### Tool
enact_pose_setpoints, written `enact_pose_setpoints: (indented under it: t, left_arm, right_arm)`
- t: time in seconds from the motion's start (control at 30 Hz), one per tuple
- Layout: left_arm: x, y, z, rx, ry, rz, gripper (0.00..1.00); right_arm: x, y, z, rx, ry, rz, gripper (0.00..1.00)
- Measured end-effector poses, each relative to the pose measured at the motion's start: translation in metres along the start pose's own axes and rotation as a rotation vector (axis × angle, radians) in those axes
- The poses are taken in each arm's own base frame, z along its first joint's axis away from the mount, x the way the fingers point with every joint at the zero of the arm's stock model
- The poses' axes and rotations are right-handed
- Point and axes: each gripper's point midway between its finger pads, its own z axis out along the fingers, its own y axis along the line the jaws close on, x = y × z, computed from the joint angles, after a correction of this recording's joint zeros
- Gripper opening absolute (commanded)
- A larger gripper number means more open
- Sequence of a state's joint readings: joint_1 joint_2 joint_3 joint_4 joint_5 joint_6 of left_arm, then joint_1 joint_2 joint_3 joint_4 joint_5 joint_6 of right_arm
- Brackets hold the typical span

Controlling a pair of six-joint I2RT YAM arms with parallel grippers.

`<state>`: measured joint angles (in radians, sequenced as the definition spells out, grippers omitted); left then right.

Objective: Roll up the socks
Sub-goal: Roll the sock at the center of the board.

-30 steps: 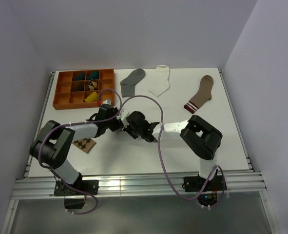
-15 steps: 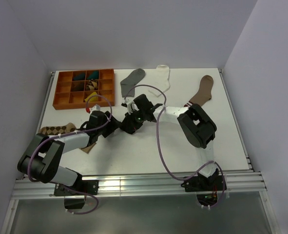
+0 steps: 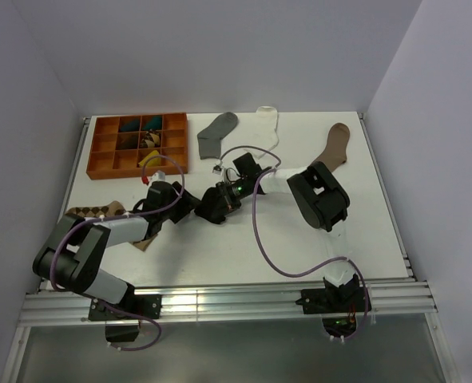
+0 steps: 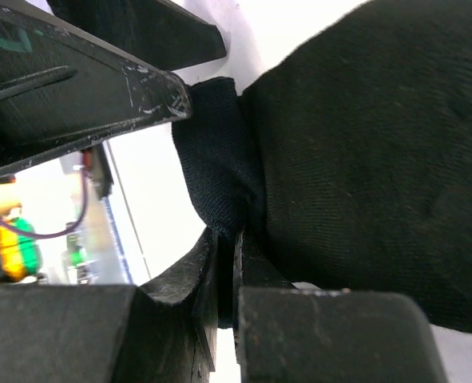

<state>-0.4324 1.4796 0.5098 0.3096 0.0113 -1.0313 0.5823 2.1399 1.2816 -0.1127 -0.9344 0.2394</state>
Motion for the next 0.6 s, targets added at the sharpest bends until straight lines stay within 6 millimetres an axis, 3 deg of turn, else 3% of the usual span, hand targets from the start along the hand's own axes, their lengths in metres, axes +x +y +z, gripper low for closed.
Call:
enact_pose_setpoints:
  t: [0.6]
  left_arm:
    - [0.009, -0.01, 0.011, 0.057, 0.032, -0.03, 0.54]
  right_arm:
    - [0.0, -0.003, -0.003, -0.038, 0.02, 0.119, 0.02]
